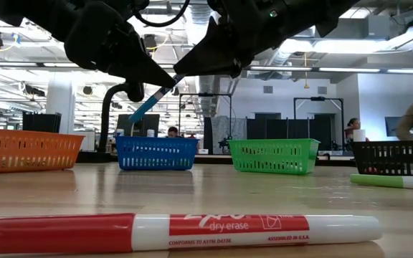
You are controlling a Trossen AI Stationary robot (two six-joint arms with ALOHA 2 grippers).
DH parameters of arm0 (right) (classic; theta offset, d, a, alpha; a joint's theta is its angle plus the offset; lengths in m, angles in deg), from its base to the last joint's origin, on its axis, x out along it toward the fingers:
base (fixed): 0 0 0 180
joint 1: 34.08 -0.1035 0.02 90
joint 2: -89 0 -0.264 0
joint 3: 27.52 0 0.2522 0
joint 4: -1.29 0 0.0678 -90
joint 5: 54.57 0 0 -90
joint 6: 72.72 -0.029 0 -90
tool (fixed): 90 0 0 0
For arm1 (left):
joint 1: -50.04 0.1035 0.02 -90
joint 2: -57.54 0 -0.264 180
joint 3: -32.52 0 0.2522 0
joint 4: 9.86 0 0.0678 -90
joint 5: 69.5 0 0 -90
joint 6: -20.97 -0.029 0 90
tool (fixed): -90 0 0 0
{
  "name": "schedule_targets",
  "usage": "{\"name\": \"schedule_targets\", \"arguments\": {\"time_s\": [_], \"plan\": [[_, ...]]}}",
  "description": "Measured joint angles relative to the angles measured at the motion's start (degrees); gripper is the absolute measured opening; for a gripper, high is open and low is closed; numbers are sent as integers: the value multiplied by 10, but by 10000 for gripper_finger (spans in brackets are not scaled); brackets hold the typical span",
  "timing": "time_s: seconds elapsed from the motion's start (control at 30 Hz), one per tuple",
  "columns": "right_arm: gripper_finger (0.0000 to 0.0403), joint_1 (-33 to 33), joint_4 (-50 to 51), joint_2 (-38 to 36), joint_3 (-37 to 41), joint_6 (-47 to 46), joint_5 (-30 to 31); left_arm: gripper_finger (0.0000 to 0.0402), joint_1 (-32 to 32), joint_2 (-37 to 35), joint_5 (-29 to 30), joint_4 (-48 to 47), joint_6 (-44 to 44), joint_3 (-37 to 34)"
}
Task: Pick & Place Markers
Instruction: Put the large light blue marker pen into the green basket
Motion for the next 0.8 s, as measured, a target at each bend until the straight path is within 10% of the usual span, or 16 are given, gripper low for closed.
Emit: {"name": "schedule_targets", "arguments": {"time_s": [0.8], "plan": [[22, 0, 3, 0, 0, -31, 4, 58, 0, 1, 11, 7, -5, 0]]}}
